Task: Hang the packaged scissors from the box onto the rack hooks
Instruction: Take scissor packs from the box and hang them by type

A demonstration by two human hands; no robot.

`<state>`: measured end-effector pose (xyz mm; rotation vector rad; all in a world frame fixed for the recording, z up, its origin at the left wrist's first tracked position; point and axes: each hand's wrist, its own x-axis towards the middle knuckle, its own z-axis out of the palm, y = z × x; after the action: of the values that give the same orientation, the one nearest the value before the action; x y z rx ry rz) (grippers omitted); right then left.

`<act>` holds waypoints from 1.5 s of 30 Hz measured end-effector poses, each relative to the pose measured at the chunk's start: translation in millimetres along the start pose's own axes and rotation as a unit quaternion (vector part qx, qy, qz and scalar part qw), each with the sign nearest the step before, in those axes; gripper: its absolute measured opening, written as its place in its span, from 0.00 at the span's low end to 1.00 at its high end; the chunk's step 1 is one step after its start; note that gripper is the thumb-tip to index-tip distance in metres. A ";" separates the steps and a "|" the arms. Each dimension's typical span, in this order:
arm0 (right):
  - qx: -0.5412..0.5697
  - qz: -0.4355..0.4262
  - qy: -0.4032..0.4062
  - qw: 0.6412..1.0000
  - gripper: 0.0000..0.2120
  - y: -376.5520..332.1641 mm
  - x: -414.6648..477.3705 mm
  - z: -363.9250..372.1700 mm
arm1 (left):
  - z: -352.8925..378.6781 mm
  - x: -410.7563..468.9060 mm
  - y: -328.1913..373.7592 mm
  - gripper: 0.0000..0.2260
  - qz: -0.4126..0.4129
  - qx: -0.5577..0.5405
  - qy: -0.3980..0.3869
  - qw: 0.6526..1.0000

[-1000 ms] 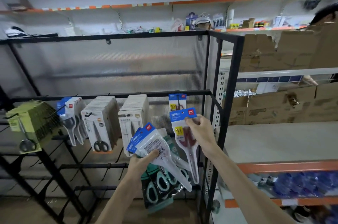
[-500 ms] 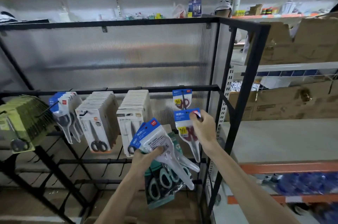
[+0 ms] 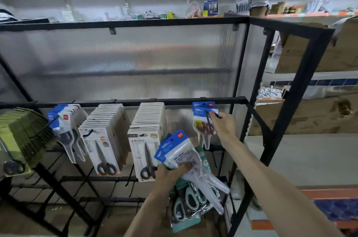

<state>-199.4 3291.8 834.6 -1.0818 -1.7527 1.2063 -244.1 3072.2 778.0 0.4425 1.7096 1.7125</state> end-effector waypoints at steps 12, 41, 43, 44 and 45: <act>-0.033 0.048 -0.119 0.991 0.12 26.1 -44.4 -2.3 | 1.9 27.3 -1.9 0.17 -0.026 -0.023 -0.037 0.999; 0.250 0.167 -0.102 0.948 0.08 34.9 -183.8 -109.6 | 24.3 -116.6 -12.3 0.07 0.004 -0.004 0.016 1.000; 0.192 0.125 -0.139 0.964 0.14 29.1 -198.4 -105.0 | 26.7 -117.5 -10.6 0.09 0.035 0.026 0.009 0.999; 0.163 0.094 -0.163 0.969 0.17 27.7 -203.9 -100.4 | 28.7 -118.9 -8.3 0.10 0.047 0.035 0.007 0.998; 0.135 0.071 -0.186 0.971 0.15 25.9 -209.2 -95.4 | 29.9 -120.0 -7.0 0.10 0.054 0.041 0.005 0.998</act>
<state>-29.6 3135.9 815.0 -0.8701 -1.7326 1.7723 -136.6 3014.7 799.6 0.5736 1.7978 1.7269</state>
